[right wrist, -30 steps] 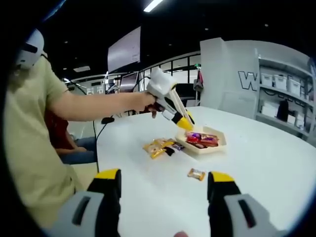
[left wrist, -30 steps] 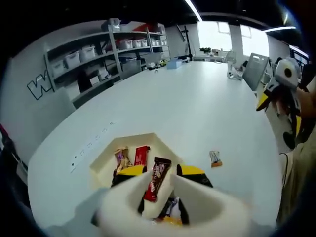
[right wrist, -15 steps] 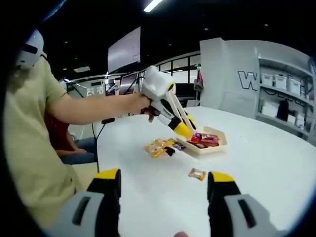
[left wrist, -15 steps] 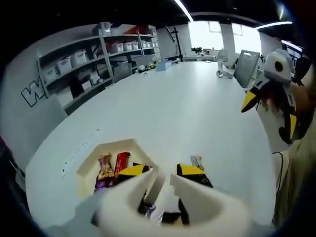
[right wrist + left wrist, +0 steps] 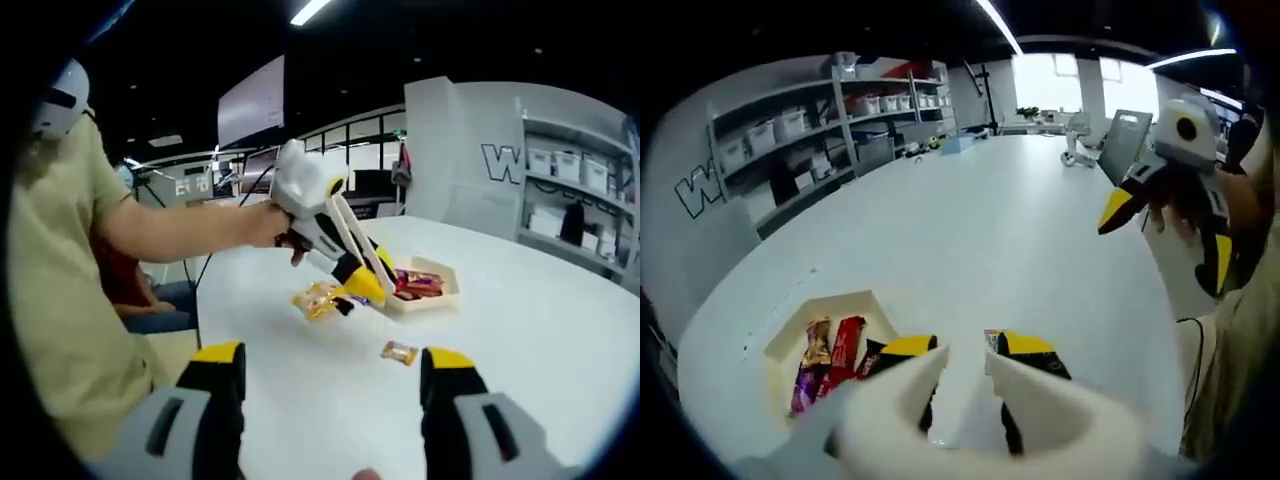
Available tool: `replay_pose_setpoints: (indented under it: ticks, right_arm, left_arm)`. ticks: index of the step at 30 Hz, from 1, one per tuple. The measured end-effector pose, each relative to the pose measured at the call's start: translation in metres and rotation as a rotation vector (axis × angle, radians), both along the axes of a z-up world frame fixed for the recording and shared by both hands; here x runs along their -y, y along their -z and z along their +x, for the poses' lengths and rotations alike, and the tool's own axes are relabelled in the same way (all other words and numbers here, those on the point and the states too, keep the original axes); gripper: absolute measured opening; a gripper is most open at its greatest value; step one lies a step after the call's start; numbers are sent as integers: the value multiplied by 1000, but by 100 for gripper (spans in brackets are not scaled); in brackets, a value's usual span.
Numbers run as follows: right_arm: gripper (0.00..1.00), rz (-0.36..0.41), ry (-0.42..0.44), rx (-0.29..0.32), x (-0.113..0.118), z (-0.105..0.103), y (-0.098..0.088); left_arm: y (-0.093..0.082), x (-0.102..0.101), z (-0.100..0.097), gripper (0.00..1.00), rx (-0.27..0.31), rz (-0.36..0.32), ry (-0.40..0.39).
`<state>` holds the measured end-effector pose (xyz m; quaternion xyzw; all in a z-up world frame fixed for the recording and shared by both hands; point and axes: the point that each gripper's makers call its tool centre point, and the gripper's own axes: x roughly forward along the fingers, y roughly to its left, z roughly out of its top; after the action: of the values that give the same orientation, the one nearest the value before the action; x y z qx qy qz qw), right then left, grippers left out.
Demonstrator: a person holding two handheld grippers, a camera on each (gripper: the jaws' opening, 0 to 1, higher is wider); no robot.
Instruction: Place the target food into the container with the food tongs after gripping and lifting it, then release it inside without dropping or visibly crushing the food.
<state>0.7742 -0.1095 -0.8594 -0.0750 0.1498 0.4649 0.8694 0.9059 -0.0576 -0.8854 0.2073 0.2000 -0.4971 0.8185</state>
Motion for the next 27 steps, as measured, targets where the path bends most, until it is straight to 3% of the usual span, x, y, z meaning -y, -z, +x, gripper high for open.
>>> replay_pose_setpoints:
  ticks: [15, 27]
  right_arm:
    - [69, 0, 1, 6, 2, 1, -3]
    - [69, 1, 3, 4, 2, 0, -1]
  left_arm:
    - [10, 19, -12, 23, -24, -27, -6]
    - [28, 35, -13, 24, -41, -19, -10]
